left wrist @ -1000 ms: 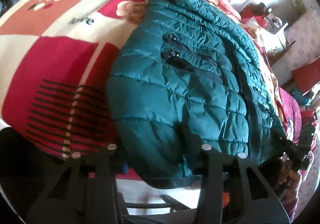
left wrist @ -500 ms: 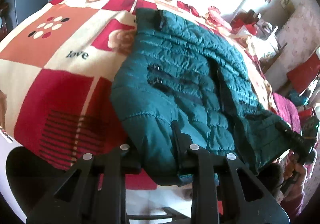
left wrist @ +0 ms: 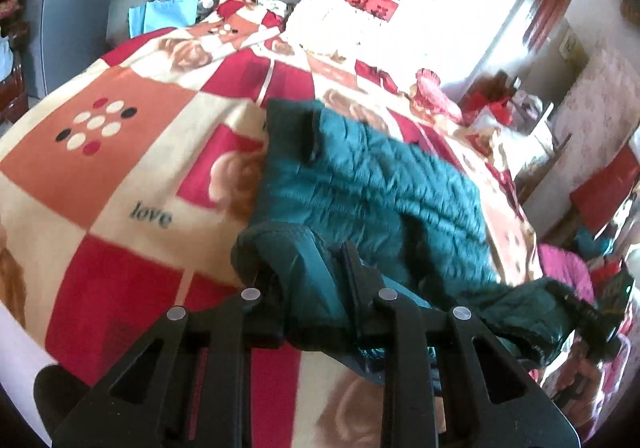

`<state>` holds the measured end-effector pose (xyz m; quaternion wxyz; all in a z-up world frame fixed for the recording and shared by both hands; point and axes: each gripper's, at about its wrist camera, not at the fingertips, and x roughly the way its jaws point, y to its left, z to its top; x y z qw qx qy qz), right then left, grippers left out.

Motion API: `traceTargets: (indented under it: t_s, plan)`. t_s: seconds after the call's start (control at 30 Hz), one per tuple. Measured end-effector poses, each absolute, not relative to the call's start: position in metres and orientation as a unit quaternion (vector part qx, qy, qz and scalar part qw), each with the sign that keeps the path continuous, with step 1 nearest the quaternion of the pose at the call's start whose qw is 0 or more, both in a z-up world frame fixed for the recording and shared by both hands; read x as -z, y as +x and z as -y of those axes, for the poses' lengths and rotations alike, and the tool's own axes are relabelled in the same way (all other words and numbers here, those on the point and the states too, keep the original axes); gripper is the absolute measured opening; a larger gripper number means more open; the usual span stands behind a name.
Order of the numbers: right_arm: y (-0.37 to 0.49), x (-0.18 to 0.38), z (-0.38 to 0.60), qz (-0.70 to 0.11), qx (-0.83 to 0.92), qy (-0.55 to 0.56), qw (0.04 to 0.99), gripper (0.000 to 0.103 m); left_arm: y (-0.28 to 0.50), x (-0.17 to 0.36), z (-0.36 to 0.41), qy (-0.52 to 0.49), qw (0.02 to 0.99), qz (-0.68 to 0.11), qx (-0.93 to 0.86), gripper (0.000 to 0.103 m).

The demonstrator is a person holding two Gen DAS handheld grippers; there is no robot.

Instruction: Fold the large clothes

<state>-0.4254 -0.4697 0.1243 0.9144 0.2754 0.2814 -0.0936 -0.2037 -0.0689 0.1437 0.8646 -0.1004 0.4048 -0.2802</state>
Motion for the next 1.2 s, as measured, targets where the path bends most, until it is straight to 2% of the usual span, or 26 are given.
traceTargets:
  t_s: [0.3,0.67,1.2]
  plan:
    - [-0.383,-0.15,0.487,-0.265,0.122,0.246,0.924,0.019,-0.159,-0.171,0.096,-0.1,0.881,-0.372,0.273,0.022]
    - [-0.317,-0.165,0.515,-0.28,0.149,0.224,0.922,0.019,-0.101,-0.179,0.137,-0.081,0.899,-0.356,0.24,0.022]
    - [-0.231,-0.152,0.561,-0.318,0.184,0.223,0.903,0.019,-0.015,-0.154,0.18,-0.063,0.9,-0.386,0.195,0.022]
